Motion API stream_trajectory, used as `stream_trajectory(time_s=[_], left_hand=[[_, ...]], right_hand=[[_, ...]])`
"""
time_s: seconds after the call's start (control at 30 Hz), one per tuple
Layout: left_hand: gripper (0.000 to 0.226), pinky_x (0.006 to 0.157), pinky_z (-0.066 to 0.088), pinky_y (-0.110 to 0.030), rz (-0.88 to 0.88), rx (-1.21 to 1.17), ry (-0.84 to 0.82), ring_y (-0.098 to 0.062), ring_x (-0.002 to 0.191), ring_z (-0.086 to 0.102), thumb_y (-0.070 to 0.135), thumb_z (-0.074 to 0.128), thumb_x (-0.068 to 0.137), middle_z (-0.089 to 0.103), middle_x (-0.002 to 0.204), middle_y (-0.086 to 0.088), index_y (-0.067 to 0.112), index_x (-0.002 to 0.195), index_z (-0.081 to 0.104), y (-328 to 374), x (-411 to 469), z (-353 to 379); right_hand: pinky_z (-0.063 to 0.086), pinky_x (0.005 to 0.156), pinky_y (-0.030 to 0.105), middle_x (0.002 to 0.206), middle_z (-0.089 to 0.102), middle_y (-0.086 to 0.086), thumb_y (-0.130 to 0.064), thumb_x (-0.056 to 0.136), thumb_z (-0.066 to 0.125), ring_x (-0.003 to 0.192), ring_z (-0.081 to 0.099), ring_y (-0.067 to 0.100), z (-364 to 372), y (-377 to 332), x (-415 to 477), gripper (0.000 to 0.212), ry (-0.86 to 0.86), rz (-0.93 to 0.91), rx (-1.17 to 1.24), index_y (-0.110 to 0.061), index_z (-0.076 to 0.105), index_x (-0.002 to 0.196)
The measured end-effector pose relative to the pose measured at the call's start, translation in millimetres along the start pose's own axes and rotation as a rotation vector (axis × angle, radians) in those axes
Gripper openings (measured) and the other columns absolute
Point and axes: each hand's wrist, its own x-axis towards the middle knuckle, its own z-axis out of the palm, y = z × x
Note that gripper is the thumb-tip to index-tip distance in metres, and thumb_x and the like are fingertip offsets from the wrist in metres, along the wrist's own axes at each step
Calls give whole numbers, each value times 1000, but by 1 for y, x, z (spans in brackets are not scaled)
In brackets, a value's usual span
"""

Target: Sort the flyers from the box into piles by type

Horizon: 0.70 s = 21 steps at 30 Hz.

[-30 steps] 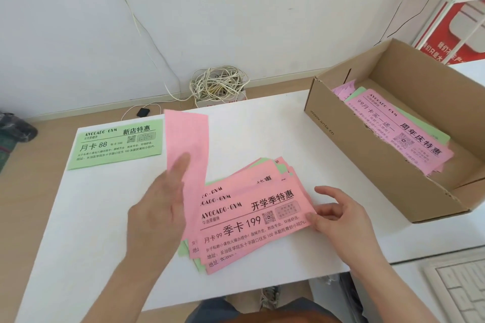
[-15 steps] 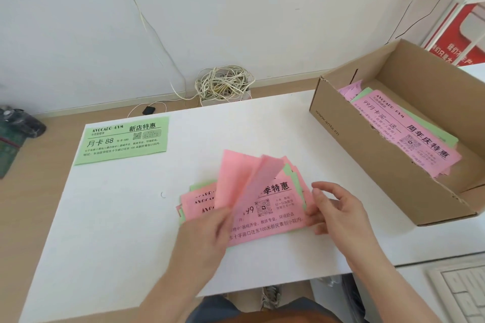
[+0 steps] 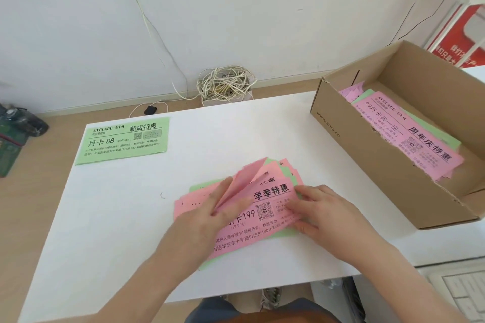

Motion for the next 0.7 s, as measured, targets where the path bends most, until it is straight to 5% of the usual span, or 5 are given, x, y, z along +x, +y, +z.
stream_trajectory(time_s=[0.1, 0.2, 0.33, 0.5, 0.7], left_hand=[[48, 44, 41, -21, 75, 44, -23, -16, 59, 61, 31, 57, 77, 65, 109, 7, 35, 126, 56, 8, 5, -2], [60, 42, 41, -22, 21, 128, -54, -12, 54, 59, 68, 39, 74, 62, 71, 11, 29, 115, 58, 16, 9, 1], [32, 39, 41, -28, -87, 6, 43, -23, 44, 55, 35, 44, 87, 61, 61, 4, 32, 119, 43, 10, 12, 3], [72, 58, 44, -32, -301, -360, 248, -26, 57, 54, 19, 45, 95, 55, 83, 4, 64, 137, 7, -5, 1, 8], [35, 42, 30, -21, -182, -142, 199, -16, 47, 40, 32, 43, 84, 45, 68, 9, 29, 114, 61, -1, 3, 12]], right_hand=[[51, 71, 30, 109, 64, -14, -48, 93, 37, 94, 58, 19, -2, 0, 4, 36, 71, -46, -61, -38, 69, 103], [53, 58, 28, 96, 70, -11, -45, 89, 36, 80, 64, 19, -2, -5, 4, 40, 236, -32, -15, -32, 73, 85], [50, 78, 30, 113, 65, -9, -35, 91, 58, 98, 58, 16, -1, -15, 10, 20, 391, 104, 321, -28, 70, 107], [43, 84, 25, 110, 53, -14, -32, 89, 62, 98, 52, 7, 4, -12, 6, 48, 197, 346, 368, -30, 48, 134], [40, 89, 22, 121, 45, -8, -30, 89, 61, 111, 45, 12, 12, -19, 6, 58, 104, 261, 242, -30, 38, 141]])
